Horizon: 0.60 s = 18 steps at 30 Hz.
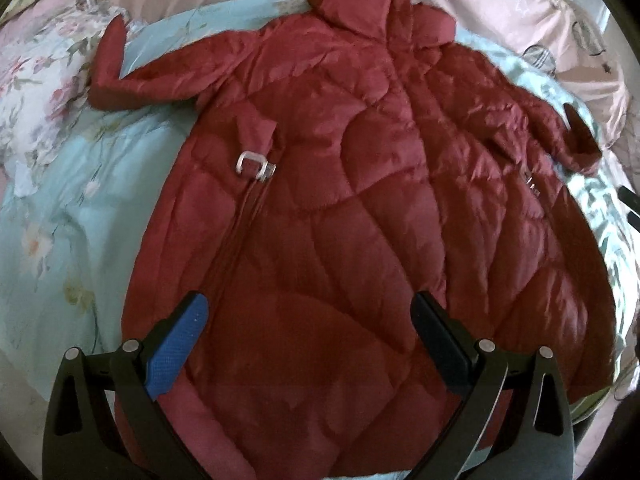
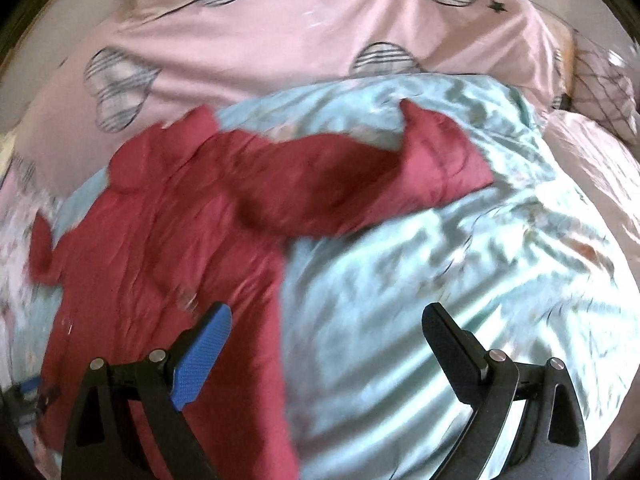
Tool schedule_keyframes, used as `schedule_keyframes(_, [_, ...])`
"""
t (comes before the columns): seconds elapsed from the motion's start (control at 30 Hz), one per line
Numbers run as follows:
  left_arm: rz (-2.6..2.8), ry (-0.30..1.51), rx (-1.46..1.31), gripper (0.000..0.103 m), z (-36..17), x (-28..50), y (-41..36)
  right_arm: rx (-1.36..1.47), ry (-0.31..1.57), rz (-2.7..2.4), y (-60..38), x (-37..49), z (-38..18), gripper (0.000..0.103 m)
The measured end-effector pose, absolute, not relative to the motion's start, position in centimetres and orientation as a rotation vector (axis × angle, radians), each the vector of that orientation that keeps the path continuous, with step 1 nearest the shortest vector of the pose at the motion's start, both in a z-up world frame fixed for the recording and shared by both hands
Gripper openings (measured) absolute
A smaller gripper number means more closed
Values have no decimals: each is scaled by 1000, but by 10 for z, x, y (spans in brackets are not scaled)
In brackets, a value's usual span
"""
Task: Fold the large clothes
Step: 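Move the right tool toward the coat sleeve cuff, then close the right tool on the red coat sleeve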
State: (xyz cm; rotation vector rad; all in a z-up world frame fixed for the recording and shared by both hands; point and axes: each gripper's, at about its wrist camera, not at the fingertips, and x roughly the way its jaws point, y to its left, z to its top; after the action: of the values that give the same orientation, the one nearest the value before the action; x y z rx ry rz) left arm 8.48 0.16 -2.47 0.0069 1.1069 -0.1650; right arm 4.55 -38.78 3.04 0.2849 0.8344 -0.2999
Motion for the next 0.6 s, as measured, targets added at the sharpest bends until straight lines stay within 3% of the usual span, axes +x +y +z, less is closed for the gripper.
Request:
schedule_keyframes(0.33, [-153, 1070, 38, 102, -17, 117, -6, 324, 812, -484, -482, 121, 18, 94])
schedule_keyframes(0.53, [-114, 1055, 14, 102, -19, 134, -4, 353, 843, -557, -521, 158, 1, 77])
schedule_keyframes(0.6, [-115, 1048, -2, 102, -19, 138, -3, 356, 846, -570, -531, 167, -4, 77])
